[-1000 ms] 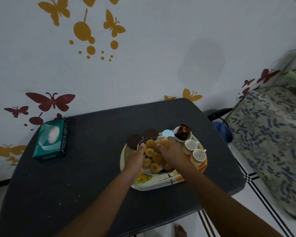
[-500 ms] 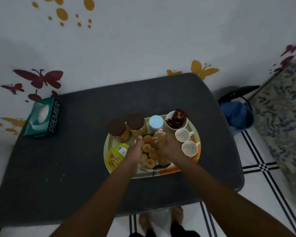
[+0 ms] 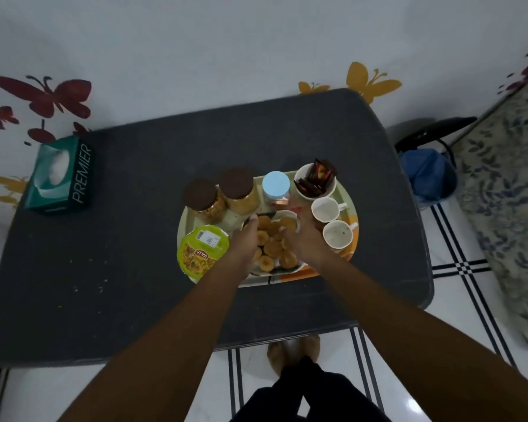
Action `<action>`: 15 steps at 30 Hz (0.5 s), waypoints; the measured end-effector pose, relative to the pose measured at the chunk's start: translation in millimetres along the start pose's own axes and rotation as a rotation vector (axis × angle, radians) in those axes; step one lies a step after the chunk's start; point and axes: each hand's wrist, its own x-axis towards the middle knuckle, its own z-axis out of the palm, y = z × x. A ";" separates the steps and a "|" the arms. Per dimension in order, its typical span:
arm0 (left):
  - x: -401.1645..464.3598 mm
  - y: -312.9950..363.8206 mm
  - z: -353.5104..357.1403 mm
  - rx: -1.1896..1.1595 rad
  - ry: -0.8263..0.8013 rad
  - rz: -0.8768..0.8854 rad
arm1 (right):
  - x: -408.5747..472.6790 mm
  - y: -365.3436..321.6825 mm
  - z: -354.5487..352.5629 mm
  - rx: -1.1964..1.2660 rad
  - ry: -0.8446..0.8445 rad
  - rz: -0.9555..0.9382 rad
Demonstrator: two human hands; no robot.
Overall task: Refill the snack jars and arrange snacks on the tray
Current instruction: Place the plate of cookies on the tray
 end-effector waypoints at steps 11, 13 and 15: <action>-83.2 83.8 23.7 0.048 -0.085 0.338 | -16.4 -68.4 -83.1 -0.044 0.021 -0.109; -95.5 105.1 40.7 0.063 -0.078 0.412 | -17.0 -75.2 -119.4 -0.077 0.074 -0.147; -109.3 120.3 63.9 0.085 -0.086 0.482 | -21.3 -76.8 -157.0 -0.089 0.124 -0.144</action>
